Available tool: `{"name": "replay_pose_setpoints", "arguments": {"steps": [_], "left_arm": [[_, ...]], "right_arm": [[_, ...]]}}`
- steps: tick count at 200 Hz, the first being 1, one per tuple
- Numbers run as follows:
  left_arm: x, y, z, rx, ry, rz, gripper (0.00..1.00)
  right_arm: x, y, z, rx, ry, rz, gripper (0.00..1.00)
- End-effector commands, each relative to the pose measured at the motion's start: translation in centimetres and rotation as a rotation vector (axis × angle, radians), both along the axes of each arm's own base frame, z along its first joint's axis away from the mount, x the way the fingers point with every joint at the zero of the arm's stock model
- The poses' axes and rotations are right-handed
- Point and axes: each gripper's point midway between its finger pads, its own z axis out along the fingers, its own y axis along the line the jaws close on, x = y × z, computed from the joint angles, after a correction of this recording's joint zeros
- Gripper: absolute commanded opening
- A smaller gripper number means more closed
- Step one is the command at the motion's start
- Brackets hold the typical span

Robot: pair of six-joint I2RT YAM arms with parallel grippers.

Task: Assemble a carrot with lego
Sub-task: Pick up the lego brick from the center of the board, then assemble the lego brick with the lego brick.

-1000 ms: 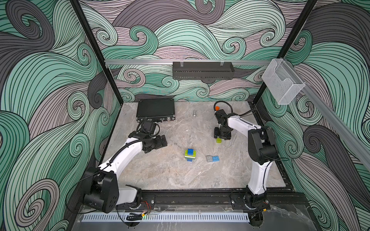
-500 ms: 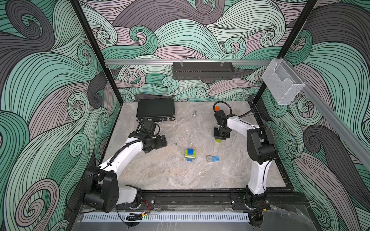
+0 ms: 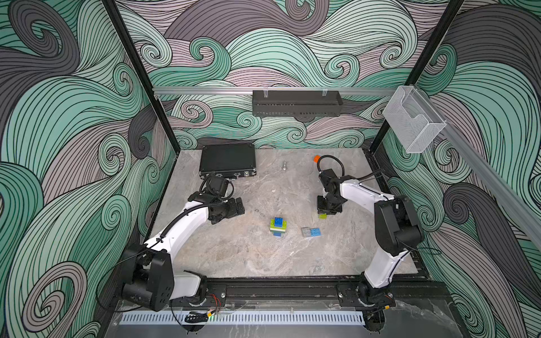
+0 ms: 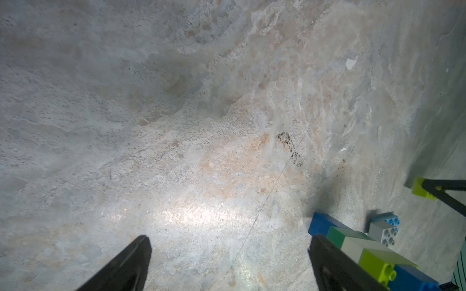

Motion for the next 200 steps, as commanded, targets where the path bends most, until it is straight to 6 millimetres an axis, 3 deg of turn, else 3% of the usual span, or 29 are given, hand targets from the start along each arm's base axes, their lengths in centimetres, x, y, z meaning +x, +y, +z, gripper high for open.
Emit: {"name": "replay_pose_setpoints", "arguments": {"steps": [1,34,63,200], "left_arm": [[0.5,0.1,1.3,-0.012,-0.04,0.006,0.98],[0.5,0.0,1.4,-0.019,-0.041,0.003,0.99],[0.4,0.0,1.4,-0.021,-0.043,0.002,0.98],[0.3,0.1,1.4,-0.013,-0.045,0.003,0.99]], "right_arm": [[-2.5,0.8,1.4,0.05,0.004,0.021,0.13],[-5.3,1.6,1.5,0.028,0.013,0.084,0.13],[-6.5,1.6,0.6,-0.01,0.032,0.113,0.13],[-6.9,1.4,-2.0,-0.091,0.054,0.174,0.12]]}}
